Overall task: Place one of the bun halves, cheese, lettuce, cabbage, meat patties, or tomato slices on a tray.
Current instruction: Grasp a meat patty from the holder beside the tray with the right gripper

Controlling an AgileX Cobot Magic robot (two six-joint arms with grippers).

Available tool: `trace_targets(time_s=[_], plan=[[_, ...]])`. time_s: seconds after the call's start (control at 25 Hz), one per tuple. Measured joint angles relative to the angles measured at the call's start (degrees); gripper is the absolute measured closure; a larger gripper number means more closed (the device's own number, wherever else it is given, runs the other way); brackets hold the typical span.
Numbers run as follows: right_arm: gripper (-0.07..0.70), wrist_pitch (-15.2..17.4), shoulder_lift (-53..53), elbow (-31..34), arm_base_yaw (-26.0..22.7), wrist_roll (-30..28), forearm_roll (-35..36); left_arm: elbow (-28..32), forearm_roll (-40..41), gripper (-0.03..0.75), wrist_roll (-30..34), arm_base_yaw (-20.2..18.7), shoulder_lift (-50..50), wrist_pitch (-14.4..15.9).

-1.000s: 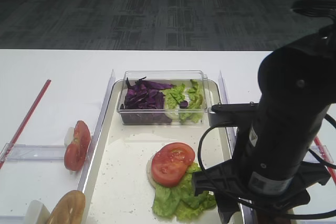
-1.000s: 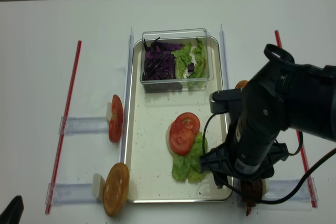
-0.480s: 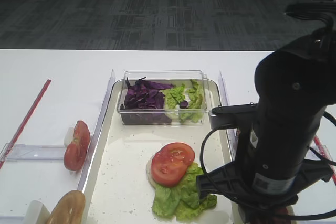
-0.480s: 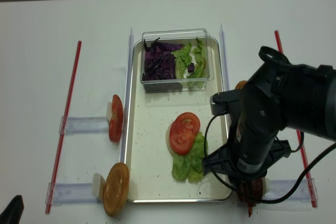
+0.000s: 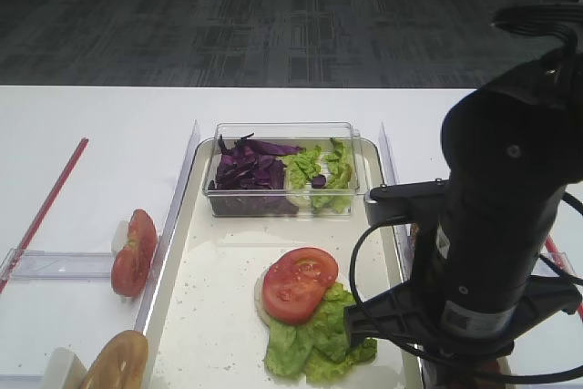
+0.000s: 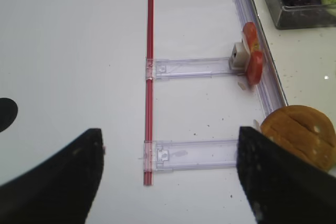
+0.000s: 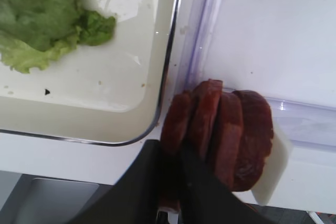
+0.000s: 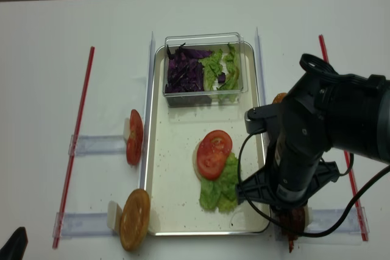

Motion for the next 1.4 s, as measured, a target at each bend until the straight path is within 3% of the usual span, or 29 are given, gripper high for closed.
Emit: trace_targets(time_s=[0.44, 1.4], plan=[[0.513, 0.79, -0.14, 0.0, 0.0, 0.04, -0.63, 0.0, 0.0, 0.225, 0.0, 0.0, 0.0, 0.0], [0.515, 5.16, -11.76, 0.1, 0.0, 2.6, -1.3, 0.0, 0.0, 0.225, 0.0, 0.0, 0.0, 0.0]])
